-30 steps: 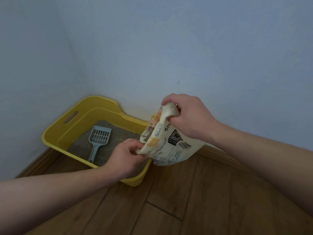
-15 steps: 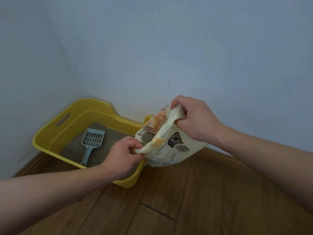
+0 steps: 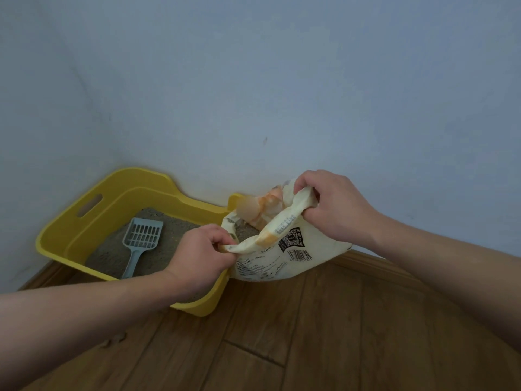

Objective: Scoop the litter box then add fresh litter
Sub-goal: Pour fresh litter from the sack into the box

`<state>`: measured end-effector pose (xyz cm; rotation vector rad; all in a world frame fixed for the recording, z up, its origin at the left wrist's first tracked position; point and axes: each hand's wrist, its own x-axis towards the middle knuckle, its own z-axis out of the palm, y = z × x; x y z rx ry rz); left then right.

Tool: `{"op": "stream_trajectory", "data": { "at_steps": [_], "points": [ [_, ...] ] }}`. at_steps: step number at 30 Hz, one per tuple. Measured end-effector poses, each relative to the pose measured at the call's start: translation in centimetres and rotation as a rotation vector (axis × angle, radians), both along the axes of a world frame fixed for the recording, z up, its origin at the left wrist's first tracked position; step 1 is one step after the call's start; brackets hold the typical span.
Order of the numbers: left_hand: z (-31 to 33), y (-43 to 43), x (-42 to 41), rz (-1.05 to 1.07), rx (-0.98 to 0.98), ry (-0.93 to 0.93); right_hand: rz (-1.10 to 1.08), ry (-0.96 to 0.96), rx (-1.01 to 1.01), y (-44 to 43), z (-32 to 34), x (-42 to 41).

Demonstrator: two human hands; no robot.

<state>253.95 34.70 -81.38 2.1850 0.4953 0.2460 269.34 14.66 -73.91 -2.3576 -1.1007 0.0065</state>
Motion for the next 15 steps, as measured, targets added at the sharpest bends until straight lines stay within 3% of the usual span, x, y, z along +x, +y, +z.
{"op": "stream_trajectory", "data": {
  "at_steps": [15],
  "points": [
    [-0.2,-2.3,3.0,-0.151,0.239,0.042,-0.058,0.028,-0.020,-5.5,-3.5,1.4]
  ]
}}
